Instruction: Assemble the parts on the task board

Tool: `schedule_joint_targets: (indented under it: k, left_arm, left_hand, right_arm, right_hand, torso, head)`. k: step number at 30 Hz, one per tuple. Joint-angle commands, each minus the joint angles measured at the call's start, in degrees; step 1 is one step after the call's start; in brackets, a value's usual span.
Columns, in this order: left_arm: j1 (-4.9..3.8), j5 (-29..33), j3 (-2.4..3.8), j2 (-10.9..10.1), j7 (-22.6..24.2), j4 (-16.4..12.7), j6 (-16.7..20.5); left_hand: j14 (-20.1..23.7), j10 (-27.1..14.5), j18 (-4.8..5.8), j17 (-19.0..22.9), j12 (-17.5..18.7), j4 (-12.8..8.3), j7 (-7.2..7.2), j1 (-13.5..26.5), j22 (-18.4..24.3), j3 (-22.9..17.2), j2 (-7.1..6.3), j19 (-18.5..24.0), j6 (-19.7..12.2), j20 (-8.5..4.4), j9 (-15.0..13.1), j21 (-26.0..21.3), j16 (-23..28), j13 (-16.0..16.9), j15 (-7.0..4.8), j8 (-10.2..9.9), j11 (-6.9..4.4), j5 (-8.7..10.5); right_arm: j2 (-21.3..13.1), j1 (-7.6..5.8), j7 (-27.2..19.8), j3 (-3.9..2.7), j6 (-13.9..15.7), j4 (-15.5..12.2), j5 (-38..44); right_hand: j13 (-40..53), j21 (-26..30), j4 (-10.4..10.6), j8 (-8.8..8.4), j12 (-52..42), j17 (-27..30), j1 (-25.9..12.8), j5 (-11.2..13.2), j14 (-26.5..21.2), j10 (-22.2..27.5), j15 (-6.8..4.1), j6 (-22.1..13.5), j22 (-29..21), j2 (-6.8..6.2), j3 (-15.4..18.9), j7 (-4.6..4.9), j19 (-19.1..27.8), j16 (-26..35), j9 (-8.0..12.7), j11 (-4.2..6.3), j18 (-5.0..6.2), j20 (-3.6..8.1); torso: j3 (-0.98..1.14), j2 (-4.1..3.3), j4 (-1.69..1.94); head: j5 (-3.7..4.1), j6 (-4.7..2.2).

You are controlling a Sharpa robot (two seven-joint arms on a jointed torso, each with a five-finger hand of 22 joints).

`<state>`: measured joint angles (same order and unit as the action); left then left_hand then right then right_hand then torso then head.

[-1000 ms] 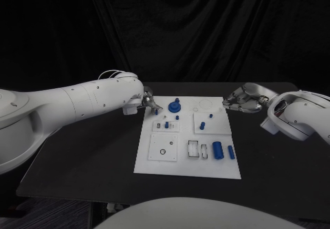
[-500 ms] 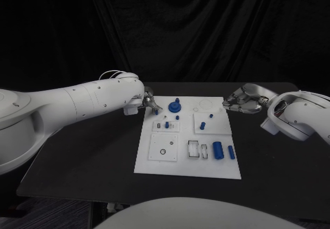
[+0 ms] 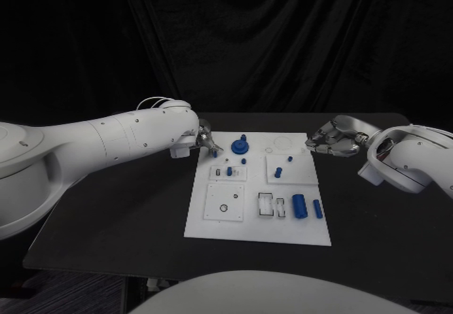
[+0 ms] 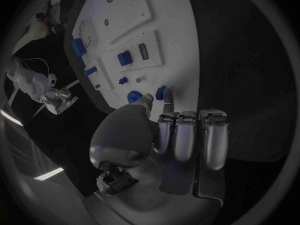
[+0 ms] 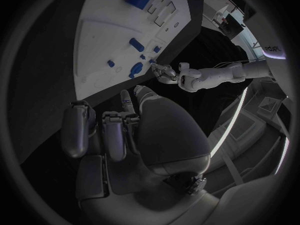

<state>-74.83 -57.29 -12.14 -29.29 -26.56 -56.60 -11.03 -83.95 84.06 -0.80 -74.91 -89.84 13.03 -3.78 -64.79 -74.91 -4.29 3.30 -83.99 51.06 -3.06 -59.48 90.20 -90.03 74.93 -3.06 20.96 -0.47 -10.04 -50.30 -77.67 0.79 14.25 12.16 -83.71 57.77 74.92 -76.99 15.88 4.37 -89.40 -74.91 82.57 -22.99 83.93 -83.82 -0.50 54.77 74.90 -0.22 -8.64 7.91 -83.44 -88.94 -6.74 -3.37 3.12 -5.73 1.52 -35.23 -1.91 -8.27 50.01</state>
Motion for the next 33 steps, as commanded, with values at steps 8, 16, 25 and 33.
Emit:
schedule_joint_targets:
  k: [8,16,25,33]
  left_arm:
    - [0.25,-0.09,0.06,0.24,0.15,0.23,0.25]
    - [0.33,-0.09,0.06,0.22,0.07,0.3,0.12]
    - [0.39,-0.09,0.06,0.13,0.23,0.35,-0.2]
    - [0.42,-0.08,0.06,0.11,0.57,0.38,-0.3]
  left_hand:
    - [-6.05,5.94,0.8,-15.09,-0.16,-0.67,-0.36,-0.55,-15.09,0.05,0.23,-6.01,-2.39,0.37,-2.16,-0.2,0.03,15.07,0.66,0.8,0.71,-0.53]
    - [-6.05,5.94,0.8,-15.09,-0.16,-1.24,-0.3,-1.1,-15.09,-0.31,0.53,-6.01,-3.02,0.45,-3.77,-0.2,0.03,15.07,0.72,1.67,0.72,-1.62]
    - [-6.05,5.94,0.8,-15.09,-0.16,-1.83,-0.32,-1.63,-15.09,-1.18,0.6,-6.01,-4.48,0.45,-5.78,-0.2,0.03,15.07,0.73,2.32,0.73,-5.65]
    - [-6.05,5.94,0.8,-15.09,-0.16,-2.62,-0.12,-2.57,-15.09,-2.84,0.66,-6.01,-4.84,0.39,-6.66,-0.2,0.03,15.07,0.65,2.51,0.58,-8.35]
  right_arm:
    - [0.02,0.15,1.73,-0.05,-1.28,0.01,0.27]
    - [0.04,0.15,2.17,-0.05,-1.77,0.06,0.27]
    - [0.16,0.15,1.93,-0.05,-1.45,0.23,0.27]
    - [0.16,0.15,2.08,-0.05,-1.63,0.31,0.27]
  right_hand:
    - [13.55,0.49,-0.04,-0.37,0.26,-12.85,0.77,-0.47,5.19,-4.69,0.04,0.23,10.6,0.02,-0.47,0.14,0.57,0.48,0.11,-0.08,0.27,0.01]
    - [13.4,0.74,-0.08,-0.39,0.35,-12.66,0.9,-0.64,5.11,-4.54,0.06,0.19,10.52,-0.01,-0.59,0.16,0.7,0.61,0.12,-0.1,0.33,0.0]
    - [13.22,0.96,-0.14,-0.41,0.45,-12.5,1.11,-0.87,5.04,-4.36,0.07,0.16,10.45,-0.05,-0.78,0.19,0.82,0.72,0.14,-0.12,0.38,-0.01]
    - [13.16,1.04,-0.18,-0.4,0.49,-12.42,1.22,-0.99,5.01,-4.3,0.08,0.17,10.43,-0.06,-0.88,0.19,0.86,0.78,0.14,-0.12,0.4,-0.02]
  torso:
    - [0.01,-0.03,0.0]
    - [0.0,-0.01,0.01]
    - [0.0,-0.01,0.0]
    - [0.01,0.0,0.0]
  head:
    - [-0.04,-0.01]
    - [-0.18,-0.01]
    - [-0.13,-0.01]
    - [-0.18,-0.01]
